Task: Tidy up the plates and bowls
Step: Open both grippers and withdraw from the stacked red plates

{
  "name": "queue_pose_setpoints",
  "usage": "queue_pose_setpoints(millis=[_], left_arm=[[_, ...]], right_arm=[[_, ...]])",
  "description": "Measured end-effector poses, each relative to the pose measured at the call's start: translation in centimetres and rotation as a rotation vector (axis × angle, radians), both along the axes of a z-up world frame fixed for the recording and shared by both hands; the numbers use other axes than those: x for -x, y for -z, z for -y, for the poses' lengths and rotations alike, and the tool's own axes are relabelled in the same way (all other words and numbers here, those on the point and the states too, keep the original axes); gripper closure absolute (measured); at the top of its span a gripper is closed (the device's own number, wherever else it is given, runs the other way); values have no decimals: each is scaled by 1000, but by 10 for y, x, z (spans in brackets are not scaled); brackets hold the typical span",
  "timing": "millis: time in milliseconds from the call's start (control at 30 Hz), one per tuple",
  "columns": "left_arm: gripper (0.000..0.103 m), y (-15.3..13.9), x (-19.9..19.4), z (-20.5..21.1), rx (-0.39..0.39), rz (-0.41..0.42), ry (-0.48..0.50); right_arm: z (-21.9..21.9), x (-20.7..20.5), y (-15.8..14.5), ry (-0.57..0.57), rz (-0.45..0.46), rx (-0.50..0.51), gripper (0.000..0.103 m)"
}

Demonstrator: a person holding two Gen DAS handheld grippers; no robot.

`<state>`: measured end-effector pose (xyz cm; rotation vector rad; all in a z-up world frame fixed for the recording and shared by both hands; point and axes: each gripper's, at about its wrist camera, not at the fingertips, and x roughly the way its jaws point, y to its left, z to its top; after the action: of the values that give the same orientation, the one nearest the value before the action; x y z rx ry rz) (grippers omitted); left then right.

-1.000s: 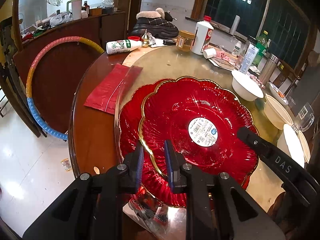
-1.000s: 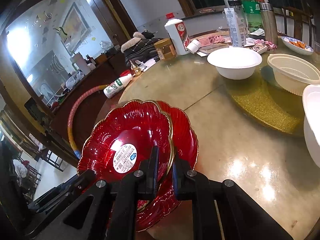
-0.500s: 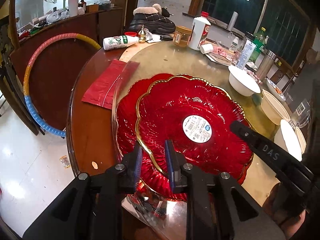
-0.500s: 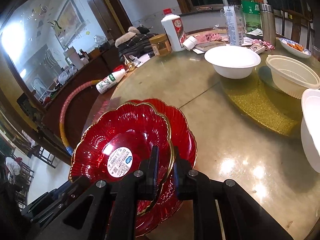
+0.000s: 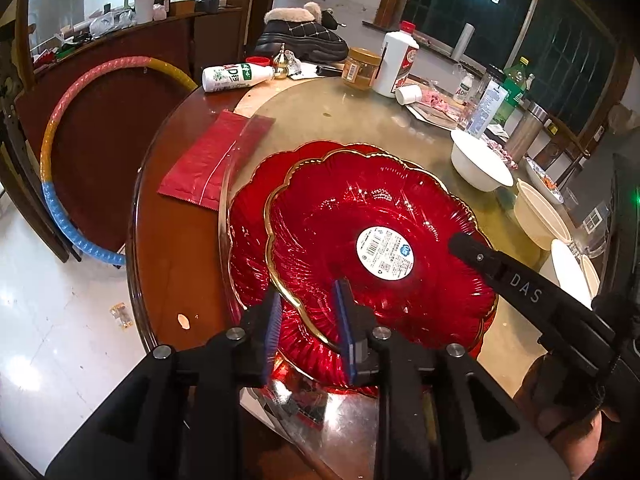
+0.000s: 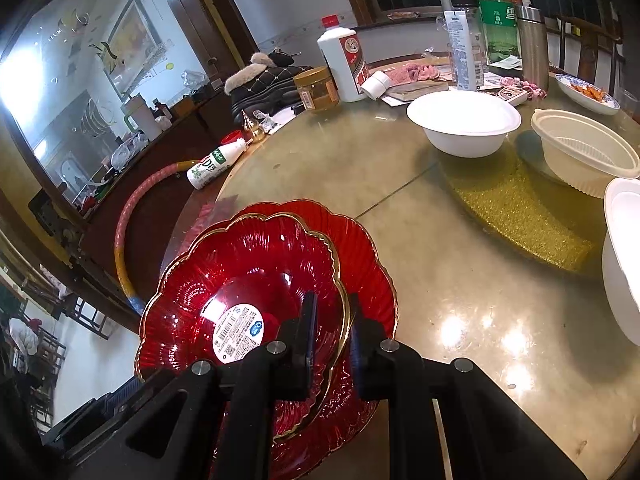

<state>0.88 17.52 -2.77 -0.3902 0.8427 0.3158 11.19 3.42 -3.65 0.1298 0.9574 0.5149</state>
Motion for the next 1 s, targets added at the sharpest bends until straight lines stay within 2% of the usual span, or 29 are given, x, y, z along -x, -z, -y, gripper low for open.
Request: queue_pose_setpoints(millis=[67,133,200,233,300,333,500,633,700,733,800,900,933,1000], left_arm=[[79,0,1,-2,16,3,-6],[78,-1,1,-2,25,2,-9],[71,-2,3,-2,31,11,-11],[69,-3,3,-2,30,16,-12],[55,-5,5,-1,37,29,-5],[51,-7,6,-1,36,37,-7],[29,-21,20,-3,-2,103,-83],[27,-35,36,-11,7,198,-168],[19,-42,42,-11,10,246,-201],[19,-46,42,-10,10,261,-203],[19,-57,33,-4,2,270,-158],[19,-78,2,7,-2,247,-39],[19,-85,-10,11,2,235,-5],[19,-100,-41,22,2,213,58]], right_arm=[[-1,-1,0,0,-5,5,87],[-1,0,-1,1,-5,8,80],[0,0,-3,-8,-5,-8,67],[-1,1,-4,-11,-2,-14,56],[0,5,-10,0,32,-8,41],[0,8,-14,-3,52,-22,37],[14,20,-37,23,123,-86,32],[35,30,-53,56,159,-166,24],[47,35,-61,65,180,-206,20],[53,38,-63,63,186,-219,19],[68,38,-67,50,178,-247,19],[91,18,-70,33,87,-307,18],[101,4,-74,31,43,-325,18],[116,-22,-84,33,16,-340,18]])
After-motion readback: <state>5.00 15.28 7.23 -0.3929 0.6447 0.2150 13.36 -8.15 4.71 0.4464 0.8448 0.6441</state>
